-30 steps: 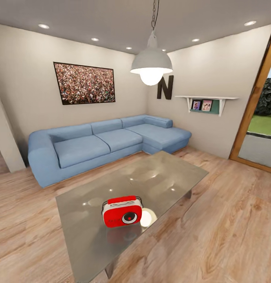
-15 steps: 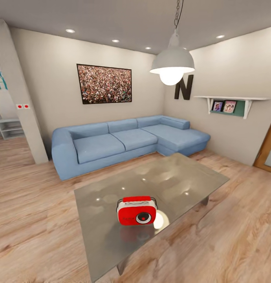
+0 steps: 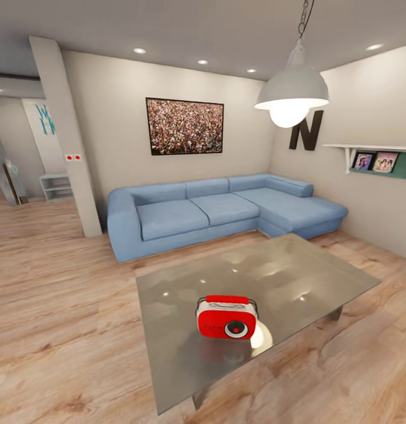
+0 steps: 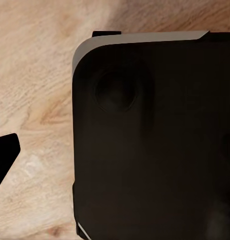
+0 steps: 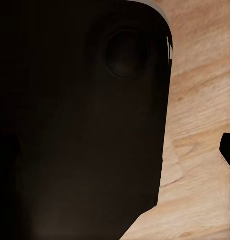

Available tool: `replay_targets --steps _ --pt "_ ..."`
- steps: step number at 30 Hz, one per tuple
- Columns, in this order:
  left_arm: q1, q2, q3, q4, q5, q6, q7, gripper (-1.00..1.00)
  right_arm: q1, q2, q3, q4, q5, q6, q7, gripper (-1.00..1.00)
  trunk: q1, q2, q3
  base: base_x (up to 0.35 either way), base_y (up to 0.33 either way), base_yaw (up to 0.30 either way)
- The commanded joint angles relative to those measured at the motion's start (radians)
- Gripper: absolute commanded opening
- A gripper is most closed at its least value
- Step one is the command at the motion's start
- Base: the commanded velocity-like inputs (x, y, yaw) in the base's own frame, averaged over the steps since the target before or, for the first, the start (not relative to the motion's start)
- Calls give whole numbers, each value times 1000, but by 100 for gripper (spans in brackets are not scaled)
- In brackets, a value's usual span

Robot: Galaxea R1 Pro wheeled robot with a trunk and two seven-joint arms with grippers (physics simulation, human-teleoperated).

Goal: Turn on the radio receiver that's on the table in the living room.

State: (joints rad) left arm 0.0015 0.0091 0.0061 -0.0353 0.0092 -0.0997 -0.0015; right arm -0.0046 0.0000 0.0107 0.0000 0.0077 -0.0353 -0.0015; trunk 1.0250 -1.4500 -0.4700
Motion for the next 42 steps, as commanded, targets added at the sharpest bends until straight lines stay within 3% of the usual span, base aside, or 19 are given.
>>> replay_targets --steps 1,42 --pt "0 0 0 0 0 0 0 100 0 0 0 0 0 0 0 100 0 0 0 0 0 271" --pt "0 -4 2 0 0 3 4 100 0 0 -2 0 -3 1 -2 100 0 0 0 7 0 21"
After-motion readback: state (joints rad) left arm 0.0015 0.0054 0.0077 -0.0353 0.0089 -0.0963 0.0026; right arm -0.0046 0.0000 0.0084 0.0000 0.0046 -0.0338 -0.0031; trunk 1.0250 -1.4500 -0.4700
